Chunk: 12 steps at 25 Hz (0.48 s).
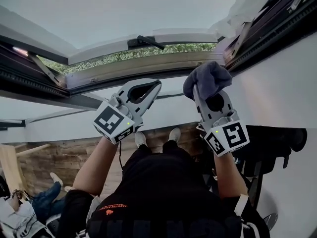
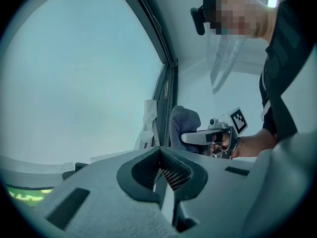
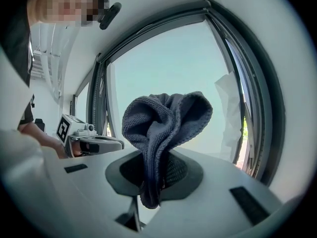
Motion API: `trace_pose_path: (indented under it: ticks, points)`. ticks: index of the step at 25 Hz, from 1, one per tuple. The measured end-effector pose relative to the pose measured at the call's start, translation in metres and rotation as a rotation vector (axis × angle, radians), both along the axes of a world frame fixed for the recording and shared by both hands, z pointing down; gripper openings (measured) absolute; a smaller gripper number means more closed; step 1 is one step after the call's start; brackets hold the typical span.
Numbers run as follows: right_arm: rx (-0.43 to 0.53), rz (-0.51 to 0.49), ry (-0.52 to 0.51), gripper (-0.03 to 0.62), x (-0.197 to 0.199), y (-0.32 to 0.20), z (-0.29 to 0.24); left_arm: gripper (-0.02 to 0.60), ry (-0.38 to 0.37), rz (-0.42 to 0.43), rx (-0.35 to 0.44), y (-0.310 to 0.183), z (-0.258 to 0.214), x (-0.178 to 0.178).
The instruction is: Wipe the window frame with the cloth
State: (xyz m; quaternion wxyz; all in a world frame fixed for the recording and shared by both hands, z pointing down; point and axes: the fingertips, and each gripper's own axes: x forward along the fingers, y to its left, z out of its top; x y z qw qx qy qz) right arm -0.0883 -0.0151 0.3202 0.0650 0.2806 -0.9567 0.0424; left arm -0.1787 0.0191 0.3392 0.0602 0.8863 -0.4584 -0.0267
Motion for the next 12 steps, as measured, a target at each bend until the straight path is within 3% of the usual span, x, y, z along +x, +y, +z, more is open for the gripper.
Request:
trace_pose_path:
  ticks: [12]
  points:
    - [-0.008, -0.038, 0.004, 0.049, -0.011, -0.007, -0.001, 0.018, -0.007, -0.012, 0.011, -0.007, -0.006, -0.004]
